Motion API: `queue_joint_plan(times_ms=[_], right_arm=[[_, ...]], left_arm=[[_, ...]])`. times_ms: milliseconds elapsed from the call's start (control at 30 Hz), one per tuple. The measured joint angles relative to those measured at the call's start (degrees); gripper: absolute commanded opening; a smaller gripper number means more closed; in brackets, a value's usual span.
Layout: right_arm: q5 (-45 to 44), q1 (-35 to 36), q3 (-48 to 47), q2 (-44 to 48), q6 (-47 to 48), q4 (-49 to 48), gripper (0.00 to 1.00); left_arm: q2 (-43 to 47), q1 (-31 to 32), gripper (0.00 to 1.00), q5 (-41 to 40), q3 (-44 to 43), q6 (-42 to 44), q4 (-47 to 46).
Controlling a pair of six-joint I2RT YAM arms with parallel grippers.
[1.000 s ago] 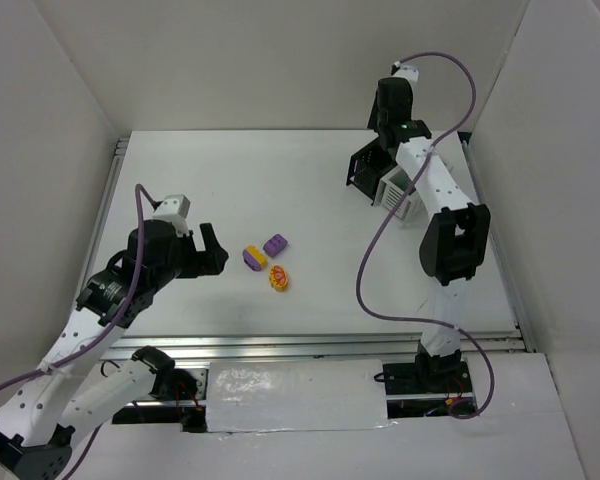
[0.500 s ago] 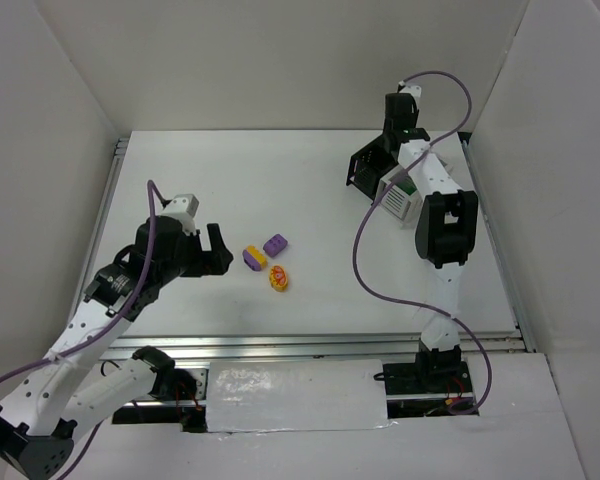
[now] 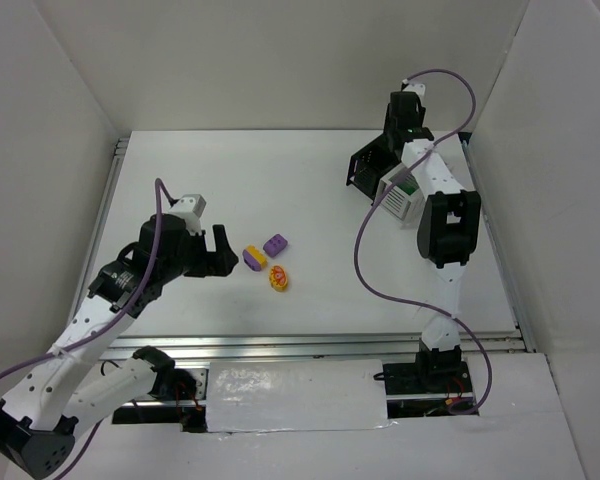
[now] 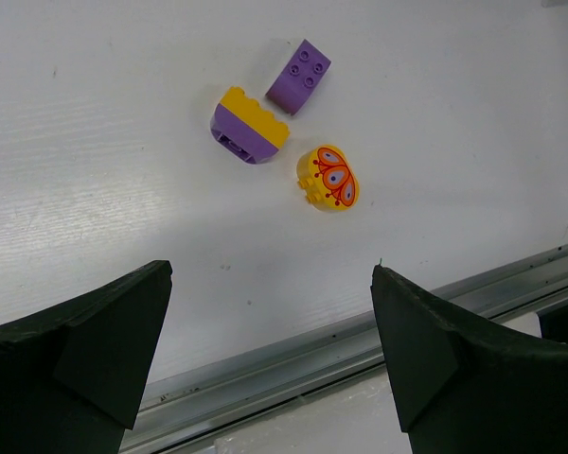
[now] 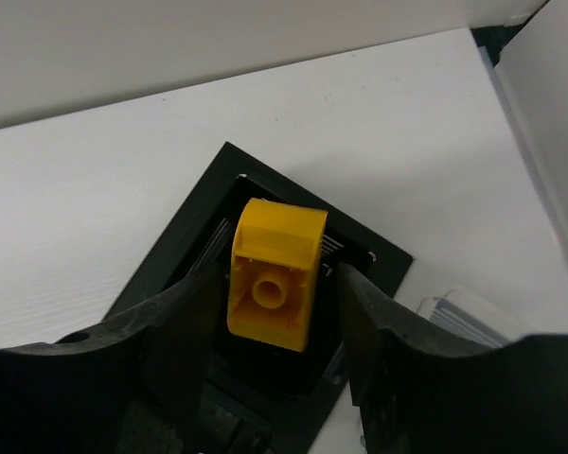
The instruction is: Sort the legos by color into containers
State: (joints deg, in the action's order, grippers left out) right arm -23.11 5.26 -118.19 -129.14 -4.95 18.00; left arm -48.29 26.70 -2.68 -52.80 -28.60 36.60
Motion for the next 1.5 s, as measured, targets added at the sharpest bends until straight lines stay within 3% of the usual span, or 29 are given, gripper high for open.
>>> queue_joint_plan(times_ms=[433,467,500,633,733,833,967,1267,1400,1500], right_arm=[[2.2,0.0,-0.3,0.4,-1.6,1.3,0.75],[4.0,0.1,0.0,1.2,-2.5,2.1,0.78],[6.2,0.3,0.9,3.1,-3.4,3.6,0.99],[10.9,6.7,13.1,16.6,-5.5,6.2,1.00],[12.9,20.1,19.5,25.2,-7.5,8.1,0.99],[14.5,34.7,24.2,28.4,-10.9,8.5,0.99],[12.0,45.8,29.1,27.1,-16.5,12.8,0.98],[10.1,49.7,35.8,23.7,-22.1,16.2,0.93],[12.0,50.0,38.7,22.9,-22.2,15.5,0.84],[12.9,50.4,38.9,20.1,-22.0,14.8,0.72]], left_arm=[[-0.8,0.0,1.00,0.0,0.0,0.0,-0.3],[-0.9,0.0,1.00,-0.2,0.0,-0.1,-0.2],[-1.2,0.0,1.00,-0.6,0.0,-0.1,-0.2],[-1.5,-2.4,0.99,-6.4,0.0,-2.1,1.2],[-1.4,-5.0,1.00,-12.9,-0.1,-4.8,3.3],[-0.9,-6.3,0.99,-18.9,-0.2,-7.6,5.9],[1.0,-6.6,1.00,-22.4,-0.3,-9.2,7.5],[2.6,-6.7,1.00,-22.3,-0.3,-9.1,7.5],[2.6,-6.7,1.00,-21.4,-0.3,-8.9,7.5],[2.6,-6.7,0.99,-20.7,-0.3,-8.8,7.2]])
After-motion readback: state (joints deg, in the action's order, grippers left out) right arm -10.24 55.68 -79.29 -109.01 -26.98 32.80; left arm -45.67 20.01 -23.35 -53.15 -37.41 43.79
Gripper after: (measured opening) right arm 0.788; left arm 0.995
